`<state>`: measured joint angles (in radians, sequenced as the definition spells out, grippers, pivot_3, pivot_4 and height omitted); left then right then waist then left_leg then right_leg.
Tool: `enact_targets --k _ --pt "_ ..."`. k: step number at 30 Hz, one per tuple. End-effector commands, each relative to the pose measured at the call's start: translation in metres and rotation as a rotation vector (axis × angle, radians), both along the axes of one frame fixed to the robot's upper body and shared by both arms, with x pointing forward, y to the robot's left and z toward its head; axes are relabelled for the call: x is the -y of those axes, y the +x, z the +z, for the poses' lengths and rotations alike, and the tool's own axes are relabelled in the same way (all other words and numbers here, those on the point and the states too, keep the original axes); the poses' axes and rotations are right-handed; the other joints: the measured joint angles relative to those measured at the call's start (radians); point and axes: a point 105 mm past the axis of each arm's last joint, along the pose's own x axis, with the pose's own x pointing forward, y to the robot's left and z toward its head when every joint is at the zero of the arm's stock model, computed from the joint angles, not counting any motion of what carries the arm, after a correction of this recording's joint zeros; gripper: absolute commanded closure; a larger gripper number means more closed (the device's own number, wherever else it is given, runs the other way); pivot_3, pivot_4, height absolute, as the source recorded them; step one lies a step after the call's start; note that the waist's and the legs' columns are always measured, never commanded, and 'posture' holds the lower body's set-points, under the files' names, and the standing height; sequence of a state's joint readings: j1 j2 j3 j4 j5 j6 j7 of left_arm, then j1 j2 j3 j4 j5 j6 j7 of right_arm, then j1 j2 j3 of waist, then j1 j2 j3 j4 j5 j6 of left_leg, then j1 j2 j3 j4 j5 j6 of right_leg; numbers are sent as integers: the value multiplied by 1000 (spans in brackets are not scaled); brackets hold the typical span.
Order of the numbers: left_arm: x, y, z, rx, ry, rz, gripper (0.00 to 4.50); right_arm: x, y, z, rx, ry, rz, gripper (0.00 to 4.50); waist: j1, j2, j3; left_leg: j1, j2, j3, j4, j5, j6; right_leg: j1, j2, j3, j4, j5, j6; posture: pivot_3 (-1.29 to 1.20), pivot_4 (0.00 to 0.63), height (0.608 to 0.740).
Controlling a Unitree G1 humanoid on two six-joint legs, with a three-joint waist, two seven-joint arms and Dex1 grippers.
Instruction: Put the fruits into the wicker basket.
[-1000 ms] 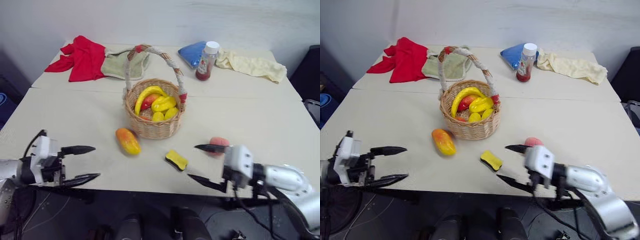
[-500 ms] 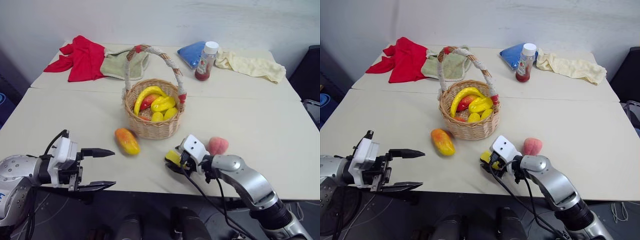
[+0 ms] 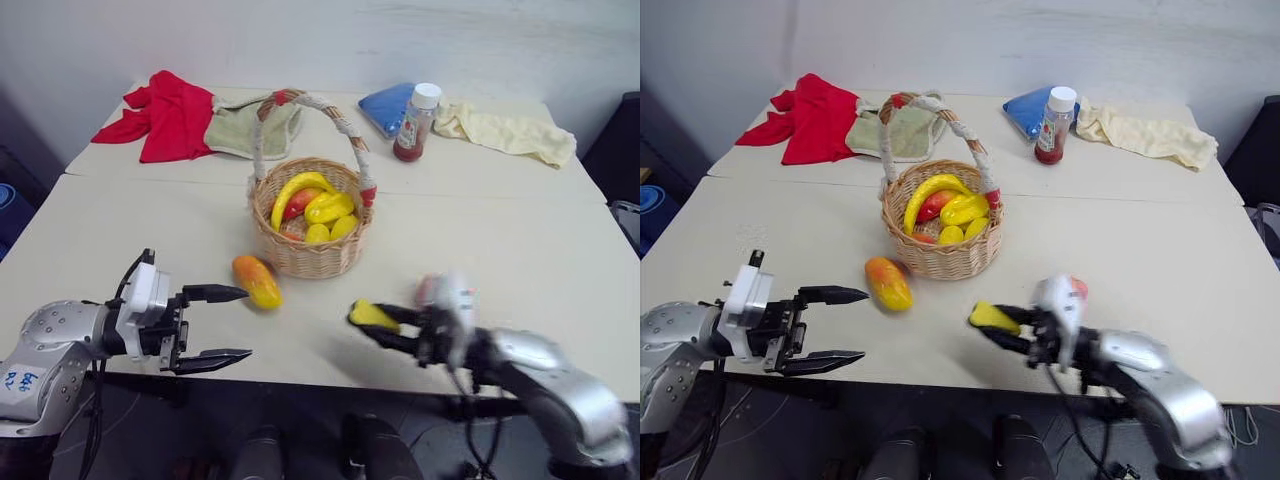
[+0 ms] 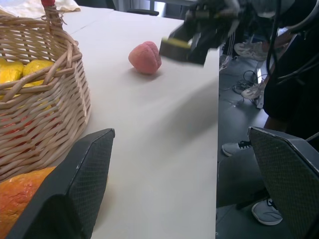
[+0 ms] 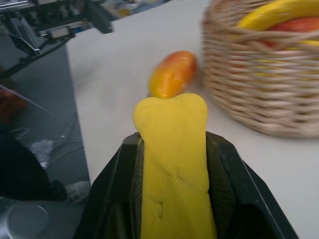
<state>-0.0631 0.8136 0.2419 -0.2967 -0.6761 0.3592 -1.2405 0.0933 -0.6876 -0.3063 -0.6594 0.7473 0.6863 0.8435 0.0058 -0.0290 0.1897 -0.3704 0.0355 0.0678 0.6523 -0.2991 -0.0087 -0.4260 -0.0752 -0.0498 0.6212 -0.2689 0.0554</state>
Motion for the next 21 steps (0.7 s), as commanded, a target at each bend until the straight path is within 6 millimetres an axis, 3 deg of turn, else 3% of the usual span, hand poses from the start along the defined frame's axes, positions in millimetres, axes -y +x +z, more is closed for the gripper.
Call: enact_targets --k 1,7,12,15,18,19,21 --pt "9 0 4 20 -21 -54 0 62 -1 38 80 -27 -179 3299 1 0 0 0 0 0 0 0 0 0 0 0 0 0 1 0 150 740" --pt "18 6 12 56 -37 -81 0 170 17 49 204 -136 -557 3299 -5 -1 0 1 -1 2 0 0 1 1 5 1 -2 0 1 0 150 740" --pt "18 12 11 67 -33 -72 0 219 46 4 140 -234 -707 3299 -13 0 0 1 -2 3 -1 0 1 1 12 6 -2 1 1 0 150 740" --pt "21 14 13 74 -33 -77 0 236 62 -18 110 -297 -780 3299 -15 1 0 2 -2 4 0 0 1 -1 13 8 -1 1 1 0 150 740" --pt "24 14 15 83 -34 -75 0 234 72 -31 87 -276 -786 3299 -13 4 1 1 -3 6 0 0 1 -2 13 11 1 1 2 0 150 740" --pt "24 14 15 84 -32 -71 0 233 73 -36 72 -274 -775 2612 -13 5 1 1 -3 6 0 0 1 -2 13 11 1 1 3 0 150 740" --pt "22 15 15 91 -28 -56 0 229 71 -37 68 -266 -746 2061 -12 5 1 1 -2 6 0 0 1 -2 13 11 1 2 3 0 150 740"
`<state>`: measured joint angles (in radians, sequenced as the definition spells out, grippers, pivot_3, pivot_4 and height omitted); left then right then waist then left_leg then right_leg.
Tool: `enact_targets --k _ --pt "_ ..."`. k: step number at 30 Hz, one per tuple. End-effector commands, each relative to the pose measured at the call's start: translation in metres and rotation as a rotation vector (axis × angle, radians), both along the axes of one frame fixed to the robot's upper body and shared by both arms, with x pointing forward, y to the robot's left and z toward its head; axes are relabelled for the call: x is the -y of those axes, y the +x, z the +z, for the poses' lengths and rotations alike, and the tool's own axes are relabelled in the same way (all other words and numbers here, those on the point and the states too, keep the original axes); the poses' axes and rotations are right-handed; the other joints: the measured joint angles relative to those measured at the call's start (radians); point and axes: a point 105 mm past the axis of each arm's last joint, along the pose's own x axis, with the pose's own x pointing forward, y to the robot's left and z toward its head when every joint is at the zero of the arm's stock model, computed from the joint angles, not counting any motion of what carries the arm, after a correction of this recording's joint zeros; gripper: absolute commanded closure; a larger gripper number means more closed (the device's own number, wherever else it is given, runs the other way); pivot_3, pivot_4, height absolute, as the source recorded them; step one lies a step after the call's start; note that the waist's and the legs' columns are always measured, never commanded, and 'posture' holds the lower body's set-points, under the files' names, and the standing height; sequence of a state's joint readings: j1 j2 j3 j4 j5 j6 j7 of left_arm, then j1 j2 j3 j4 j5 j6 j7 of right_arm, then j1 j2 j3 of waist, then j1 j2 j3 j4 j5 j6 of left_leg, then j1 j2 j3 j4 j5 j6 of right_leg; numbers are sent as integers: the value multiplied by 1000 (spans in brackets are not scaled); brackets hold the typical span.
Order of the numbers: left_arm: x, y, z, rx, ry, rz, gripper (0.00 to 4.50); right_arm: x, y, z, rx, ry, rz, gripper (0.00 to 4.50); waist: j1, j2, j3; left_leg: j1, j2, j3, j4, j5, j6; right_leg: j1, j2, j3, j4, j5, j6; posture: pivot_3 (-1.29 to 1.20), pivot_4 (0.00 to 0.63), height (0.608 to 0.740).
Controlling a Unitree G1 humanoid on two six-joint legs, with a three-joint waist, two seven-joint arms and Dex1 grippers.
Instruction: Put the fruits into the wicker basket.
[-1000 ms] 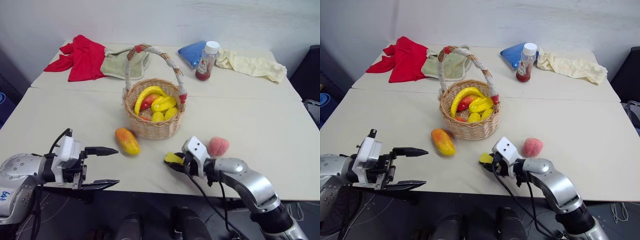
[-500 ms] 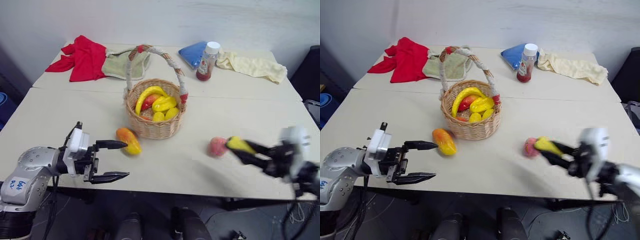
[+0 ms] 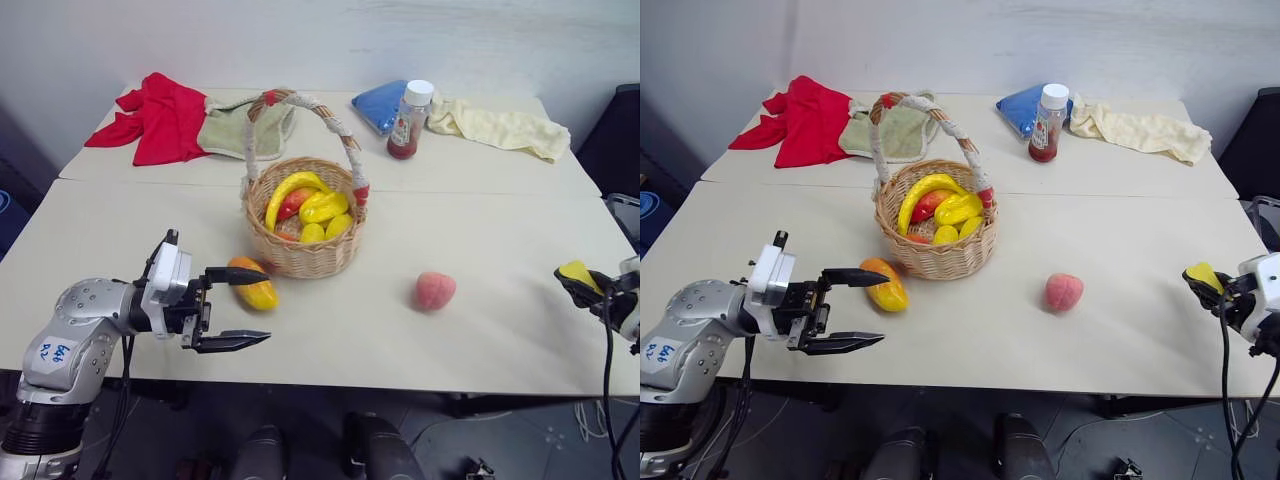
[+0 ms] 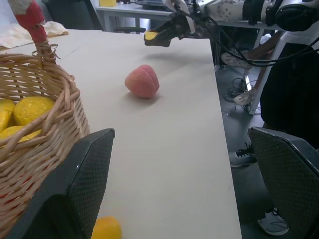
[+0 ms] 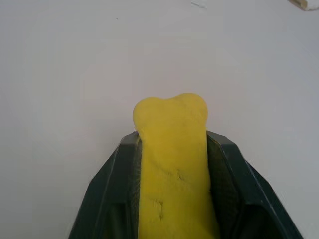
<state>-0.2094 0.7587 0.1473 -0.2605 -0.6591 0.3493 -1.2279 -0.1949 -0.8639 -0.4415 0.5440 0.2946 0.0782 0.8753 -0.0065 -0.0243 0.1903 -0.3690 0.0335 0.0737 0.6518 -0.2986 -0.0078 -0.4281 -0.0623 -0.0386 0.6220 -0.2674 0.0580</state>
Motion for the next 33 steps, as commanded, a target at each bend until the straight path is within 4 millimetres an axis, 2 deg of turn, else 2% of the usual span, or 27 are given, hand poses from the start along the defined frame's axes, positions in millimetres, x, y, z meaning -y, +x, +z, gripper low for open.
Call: enact_targets --k 1,4,6,9,10,12,14,17,20,22,25,28,31,33 --pt "-4 -1 6 8 3 26 0 -3 -3 10 52 12 28 1713 1 0 0 0 0 0 0 0 0 0 0 0 0 0 0 0 150 740" --pt "-17 1 9 -19 -7 83 0 -8 -14 26 127 -27 65 798 3 1 0 0 3 0 0 0 0 0 -1 1 0 1 1 0 150 740" --pt "-37 5 7 -21 17 165 0 -12 -23 47 225 -72 72 48 3 1 0 0 4 0 0 0 0 0 0 1 -1 1 1 0 150 740" --pt "-73 13 3 -35 16 332 0 -37 -36 74 332 -100 175 16 0 2 -1 1 5 1 0 0 -1 0 0 1 -1 1 1 0 150 740" --pt "-90 12 -4 -55 29 393 0 -55 -42 85 390 -89 244 16 -3 2 -1 1 5 2 -1 0 -1 0 0 1 -1 1 1 0 150 740" --pt "-118 10 -15 -70 51 506 0 -89 -51 93 423 -33 362 16 -12 2 -1 2 9 3 -1 -1 -2 0 0 2 -2 0 0 0 150 740" --pt "-135 8 -21 -63 61 583 0 -115 -60 91 409 -29 466 16 -16 2 -1 2 12 3 -1 -2 -4 0 0 1 -2 -1 -1 0 150 740" --pt "-174 2 -28 -94 79 764 0 -170 -79 72 384 -55 740 16 -16 0 -2 2 14 2 -1 -3 -6 0 0 -1 -2 -2 -4 0 150 740" --pt "-200 -4 -31 -148 72 888 0 -199 -88 55 400 -62 870 16 -17 -2 -2 2 15 1 -1 -4 -7 0 -1 -4 -2 -4 -6 0 150 740" --pt "-205 -7 -31 -168 81 912 0 -211 -91 47 397 -50 927 16 -18 -2 -2 2 15 2 -1 -4 -7 0 -2 -5 -2 -4 -6 0 150 740" --pt "-194 -12 -28 -231 63 842 0 -226 -93 44 417 -10 982 16 -16 -3 -3 2 14 2 -1 -4 -7 0 -4 -6 -1 -4 -7 0 150 740" --pt "-169 -3 -19 -303 29 790 0 -237 -95 46 440 9 1023 16 -8 -3 -3 2 14 1 0 -4 -7 0 -5 -7 -1 -4 -7 0 150 740" --pt "-142 7 -12 -462 -37 779 0 -241 -92 47 445 13 1030 16 2 -3 -3 2 14 0 0 -4 -7 0 -6 -7 0 -4 -8 0 150 740" --pt "-124 13 -12 -644 -86 779 0 -244 -90 47 445 21 1034 16 6 -3 -3 2 14 -1 0 -4 -7 0 -6 -7 2 -4 -8 0 150 740"
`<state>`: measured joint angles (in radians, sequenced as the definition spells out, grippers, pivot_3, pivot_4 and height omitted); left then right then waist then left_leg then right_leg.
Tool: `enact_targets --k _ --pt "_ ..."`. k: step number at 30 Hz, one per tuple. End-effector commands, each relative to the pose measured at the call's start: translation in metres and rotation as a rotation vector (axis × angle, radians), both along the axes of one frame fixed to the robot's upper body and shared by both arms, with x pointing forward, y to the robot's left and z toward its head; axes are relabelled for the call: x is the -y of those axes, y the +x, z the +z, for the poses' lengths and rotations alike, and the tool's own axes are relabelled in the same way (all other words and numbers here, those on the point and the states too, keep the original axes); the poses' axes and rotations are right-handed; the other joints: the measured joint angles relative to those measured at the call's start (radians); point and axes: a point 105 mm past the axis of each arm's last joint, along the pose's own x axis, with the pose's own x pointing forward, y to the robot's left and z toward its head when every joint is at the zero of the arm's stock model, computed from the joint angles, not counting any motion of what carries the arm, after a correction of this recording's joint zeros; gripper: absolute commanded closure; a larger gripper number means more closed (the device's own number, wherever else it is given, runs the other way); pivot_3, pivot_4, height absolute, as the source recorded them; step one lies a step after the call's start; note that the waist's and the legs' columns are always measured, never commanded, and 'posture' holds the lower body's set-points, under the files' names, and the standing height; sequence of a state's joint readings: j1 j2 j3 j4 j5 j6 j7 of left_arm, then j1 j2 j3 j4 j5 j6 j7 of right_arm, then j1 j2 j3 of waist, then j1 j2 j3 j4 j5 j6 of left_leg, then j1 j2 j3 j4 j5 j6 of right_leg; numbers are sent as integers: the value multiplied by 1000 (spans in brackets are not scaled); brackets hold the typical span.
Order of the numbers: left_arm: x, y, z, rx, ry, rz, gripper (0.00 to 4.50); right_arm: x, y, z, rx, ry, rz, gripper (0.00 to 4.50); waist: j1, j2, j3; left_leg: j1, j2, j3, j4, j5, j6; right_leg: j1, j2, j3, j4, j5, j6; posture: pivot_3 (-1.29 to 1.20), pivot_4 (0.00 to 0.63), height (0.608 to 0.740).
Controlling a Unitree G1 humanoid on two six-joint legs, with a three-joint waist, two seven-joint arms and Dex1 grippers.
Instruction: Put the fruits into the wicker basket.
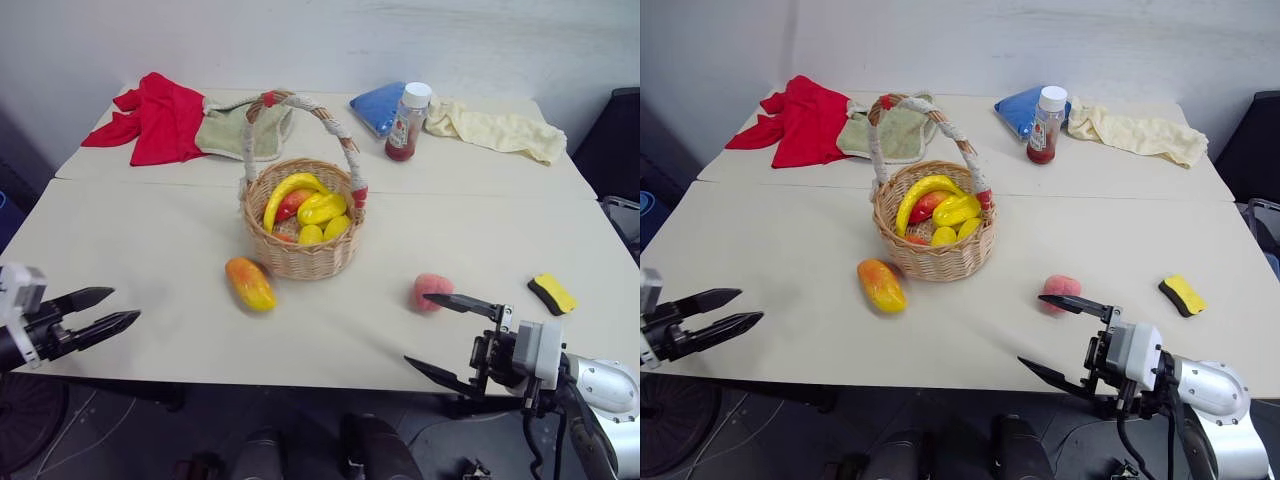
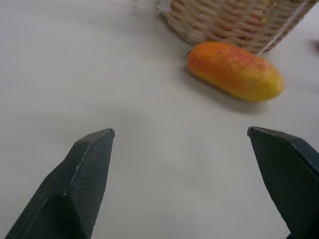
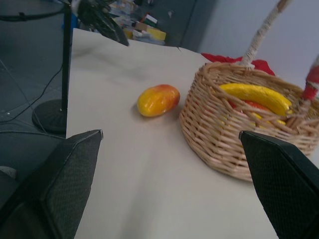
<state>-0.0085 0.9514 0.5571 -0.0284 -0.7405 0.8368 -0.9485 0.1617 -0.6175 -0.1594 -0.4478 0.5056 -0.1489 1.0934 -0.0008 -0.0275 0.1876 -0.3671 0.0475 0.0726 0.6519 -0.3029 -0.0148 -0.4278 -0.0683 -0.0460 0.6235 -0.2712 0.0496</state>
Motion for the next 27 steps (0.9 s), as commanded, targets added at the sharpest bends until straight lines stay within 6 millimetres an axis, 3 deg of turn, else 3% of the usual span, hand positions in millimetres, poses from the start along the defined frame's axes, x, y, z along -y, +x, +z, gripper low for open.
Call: enact_targets --k 1,10,20,23,27 --pt "28 3 2 -202 -125 6 0 -6 -1 8 34 18 19 16 0 0 0 0 0 -1 1 0 0 0 0 -1 1 0 0 0 150 740" --pt "75 40 -39 -436 -302 121 0 -17 4 11 37 48 27 16 0 -2 0 0 0 -3 4 1 -3 0 5 0 5 0 0 0 150 740" --pt "117 65 -51 -494 -392 122 0 -19 3 10 30 54 6 16 6 -2 -1 0 -1 -5 9 0 -4 3 5 -1 6 0 0 0 150 740" --pt "117 71 -61 -510 -358 163 563 -20 1 9 27 54 1 0 12 -2 -1 0 -2 -6 9 0 -4 4 5 -2 5 0 0 0 150 740" --pt "116 68 -68 -528 -315 160 1809 -21 1 10 25 61 -12 0 19 -1 -1 1 -2 -5 9 0 -4 5 5 -2 5 0 1 0 150 740"
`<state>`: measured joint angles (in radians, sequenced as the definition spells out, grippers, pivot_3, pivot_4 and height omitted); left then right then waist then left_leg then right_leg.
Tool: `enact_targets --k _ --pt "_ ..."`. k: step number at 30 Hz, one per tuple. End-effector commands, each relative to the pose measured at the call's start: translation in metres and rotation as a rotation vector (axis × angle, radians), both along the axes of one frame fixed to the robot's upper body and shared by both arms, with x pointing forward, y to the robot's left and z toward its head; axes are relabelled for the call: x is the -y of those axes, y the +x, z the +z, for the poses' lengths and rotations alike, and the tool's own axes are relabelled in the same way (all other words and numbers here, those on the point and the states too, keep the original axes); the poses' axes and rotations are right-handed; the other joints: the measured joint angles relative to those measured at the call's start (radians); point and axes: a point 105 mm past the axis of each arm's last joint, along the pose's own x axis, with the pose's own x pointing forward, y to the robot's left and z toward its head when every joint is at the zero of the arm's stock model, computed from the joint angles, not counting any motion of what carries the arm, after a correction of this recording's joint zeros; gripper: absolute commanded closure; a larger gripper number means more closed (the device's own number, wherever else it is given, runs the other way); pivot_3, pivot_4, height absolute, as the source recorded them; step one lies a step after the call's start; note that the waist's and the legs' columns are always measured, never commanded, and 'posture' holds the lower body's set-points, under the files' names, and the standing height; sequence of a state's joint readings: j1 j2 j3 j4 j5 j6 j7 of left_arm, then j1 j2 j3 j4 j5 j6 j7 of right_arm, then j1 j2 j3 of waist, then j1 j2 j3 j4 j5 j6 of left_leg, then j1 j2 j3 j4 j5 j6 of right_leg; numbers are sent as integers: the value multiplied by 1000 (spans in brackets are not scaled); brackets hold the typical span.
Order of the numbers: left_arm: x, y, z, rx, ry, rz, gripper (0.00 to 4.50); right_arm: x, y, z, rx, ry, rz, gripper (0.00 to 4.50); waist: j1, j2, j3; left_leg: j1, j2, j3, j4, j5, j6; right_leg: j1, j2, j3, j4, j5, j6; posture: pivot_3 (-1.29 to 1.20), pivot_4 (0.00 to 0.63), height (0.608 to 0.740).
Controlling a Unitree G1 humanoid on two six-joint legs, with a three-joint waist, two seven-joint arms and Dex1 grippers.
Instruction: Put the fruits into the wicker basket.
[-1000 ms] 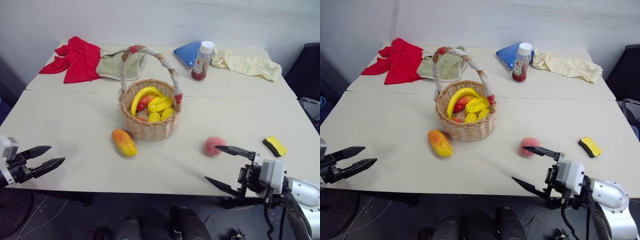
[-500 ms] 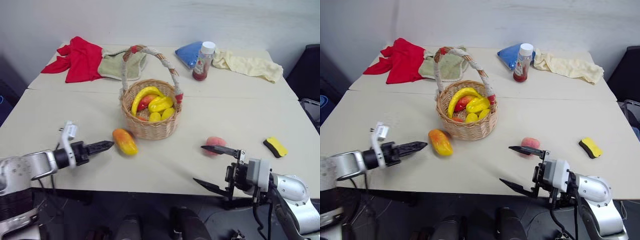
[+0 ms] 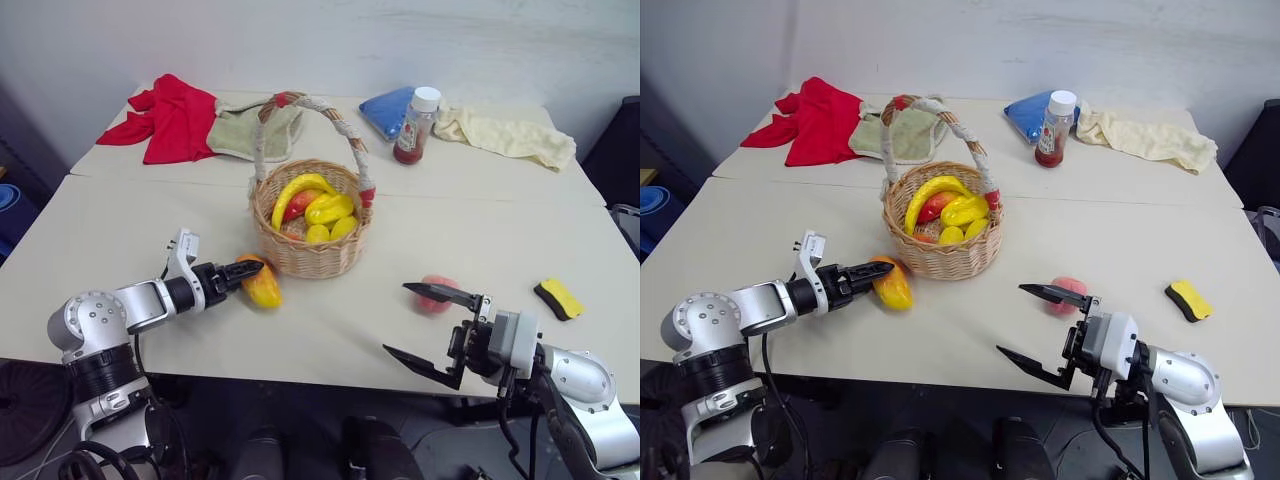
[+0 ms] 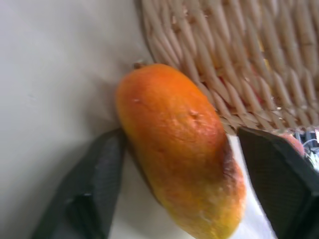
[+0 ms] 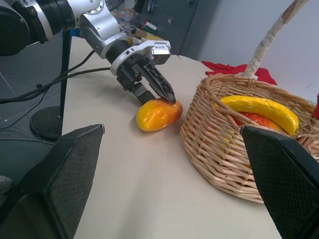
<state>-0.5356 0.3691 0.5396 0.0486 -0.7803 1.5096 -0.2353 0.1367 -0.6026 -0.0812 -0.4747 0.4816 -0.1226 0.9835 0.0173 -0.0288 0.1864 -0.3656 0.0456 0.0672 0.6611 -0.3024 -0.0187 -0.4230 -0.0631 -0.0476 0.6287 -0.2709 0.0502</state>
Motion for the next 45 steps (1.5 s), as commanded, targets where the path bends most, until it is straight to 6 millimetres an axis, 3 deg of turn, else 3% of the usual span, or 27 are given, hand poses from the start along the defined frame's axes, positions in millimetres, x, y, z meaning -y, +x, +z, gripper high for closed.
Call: enact_targets --k 1,4,7,9,10,12,14,19,23,27,28,31,34,38,40,43,45 --pt "-2 -6 -22 -85 58 -6 2046 -5 -5 9 33 22 5 0 2 0 0 0 0 0 0 0 0 0 0 0 0 0 0 0 150 740" --pt "-12 -11 -14 -43 42 -11 2247 -6 -7 12 13 49 -4 0 1 0 0 0 1 0 0 0 0 0 -1 0 0 0 0 0 150 740" --pt "-35 -21 2 27 90 -33 2251 -7 -5 21 27 66 -28 0 -19 0 -1 0 2 0 0 -2 -2 0 0 0 0 -1 -2 0 150 740" --pt "-54 -20 42 258 118 -47 2251 -5 0 28 13 127 -89 0 -30 0 -1 1 3 0 -1 -2 -4 -1 1 0 1 -2 -4 0 150 740" --pt "-52 -24 69 431 118 -109 2251 -3 2 31 7 165 -123 0 -33 0 0 0 4 0 -1 -2 -4 -3 1 -1 2 -3 -5 0 150 740" --pt "-38 -40 104 689 114 -268 2251 2 7 38 -1 243 -186 0 -30 -1 0 -3 5 -2 -2 -1 -7 -7 1 -2 4 -4 -8 0 150 740" --pt "-24 -49 121 882 184 -410 2251 10 14 45 -10 330 -258 0 -15 0 0 -3 6 -2 -2 -1 -7 -6 0 -3 3 -5 -9 0 150 740" --pt "11 -15 152 1121 244 -429 2251 11 24 51 -25 413 -328 0 9 3 0 -4 2 -1 -2 1 -1 -3 -4 -2 -2 -4 -11 0 150 740" --pt "36 18 153 1148 251 -370 2251 1 21 46 -48 405 -314 0 6 3 1 -5 0 1 -1 0 3 -3 1 -1 -3 1 -2 0 150 740" --pt "41 48 141 1090 289 -265 2251 -3 16 41 -81 397 -317 0 -5 3 1 -6 -3 3 -1 0 3 -5 4 1 -3 1 0 0 150 740" --pt "43 49 142 1081 262 -270 1910 -2 15 40 -92 399 -323 0 -8 2 1 -6 -2 3 -1 -1 3 -5 4 1 -4 1 0 0 150 740" --pt "49 43 144 1100 244 -322 997 3 17 40 -107 417 -367 0 -20 1 1 -7 0 3 -1 -1 3 -6 4 0 -3 1 0 0 150 740" --pt "41 38 144 1154 306 -339 45 17 21 43 -74 422 -459 0 -21 1 1 -5 0 3 -1 -1 3 -6 4 0 -3 1 0 0 150 740" --pt "12 21 147 1222 388 -406 18 44 23 32 -136 358 -604 0 -21 1 1 -5 1 3 -1 -1 2 -5 4 1 -2 0 -1 0 150 740" --pt "-3 3 148 1226 371 -482 18 56 22 21 -211 318 -663 0 -22 1 1 -5 2 3 -2 -1 1 -5 3 1 -2 0 -2 0 150 740" --pt "-32 -20 134 1151 436 -574 18 80 14 -1 -350 212 -766 0 -21 1 1 -5 3 3 -3 -2 1 -6 3 1 -2 -1 -4 0 150 740" --pt "-51 -34 119 1061 472 -619 18 89 -2 -3 -376 172 -726 0 -19 1 2 -5 3 3 -3 -2 1 -6 3 0 -3 -2 -4 0 150 740"
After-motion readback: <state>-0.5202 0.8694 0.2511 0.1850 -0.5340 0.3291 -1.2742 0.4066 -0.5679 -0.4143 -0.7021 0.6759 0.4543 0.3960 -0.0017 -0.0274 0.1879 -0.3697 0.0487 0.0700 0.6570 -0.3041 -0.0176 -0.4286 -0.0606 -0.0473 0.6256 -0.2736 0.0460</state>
